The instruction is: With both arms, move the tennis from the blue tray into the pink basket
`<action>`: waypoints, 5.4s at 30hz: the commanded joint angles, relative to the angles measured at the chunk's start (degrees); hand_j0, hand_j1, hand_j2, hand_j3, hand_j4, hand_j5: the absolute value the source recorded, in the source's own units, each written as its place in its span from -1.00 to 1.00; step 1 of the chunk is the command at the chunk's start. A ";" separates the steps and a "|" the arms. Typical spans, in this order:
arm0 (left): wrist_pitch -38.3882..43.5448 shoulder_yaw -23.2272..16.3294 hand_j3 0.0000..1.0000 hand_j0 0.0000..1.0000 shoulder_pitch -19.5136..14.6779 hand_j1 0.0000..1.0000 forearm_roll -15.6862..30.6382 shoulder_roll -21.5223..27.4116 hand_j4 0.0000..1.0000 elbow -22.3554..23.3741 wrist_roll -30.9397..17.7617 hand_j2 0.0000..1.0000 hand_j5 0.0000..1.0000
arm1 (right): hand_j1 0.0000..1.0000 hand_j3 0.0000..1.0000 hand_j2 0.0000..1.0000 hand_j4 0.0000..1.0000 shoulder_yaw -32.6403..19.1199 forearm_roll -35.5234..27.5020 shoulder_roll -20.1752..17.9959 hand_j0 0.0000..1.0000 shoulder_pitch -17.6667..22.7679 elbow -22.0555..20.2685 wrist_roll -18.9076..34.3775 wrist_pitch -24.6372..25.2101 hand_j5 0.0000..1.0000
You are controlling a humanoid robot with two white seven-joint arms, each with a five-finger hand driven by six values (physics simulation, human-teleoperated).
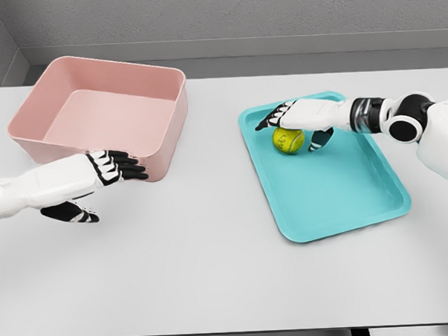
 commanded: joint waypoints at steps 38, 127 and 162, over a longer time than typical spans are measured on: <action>0.04 3.12 1.00 1.00 1.43 1.00 0.35 0.80 1.00 -1.46 0.01 1.00 1.00 | 0.16 0.16 0.16 0.16 -0.89 2.55 -0.15 0.16 0.00 -1.48 0.06 0.11 0.16; 0.04 3.04 1.00 1.00 3.01 1.00 0.79 0.89 1.00 -1.46 0.10 1.00 1.00 | 0.10 0.10 0.10 0.10 1.22 3.17 1.08 0.10 3.52 -28.46 0.15 0.11 0.10; 0.04 2.77 1.00 1.00 3.10 1.00 0.79 0.71 1.00 -1.46 0.10 1.00 1.00 | 0.84 0.84 0.84 0.84 3.33 5.36 3.54 0.84 3.34 -24.95 0.50 0.11 0.84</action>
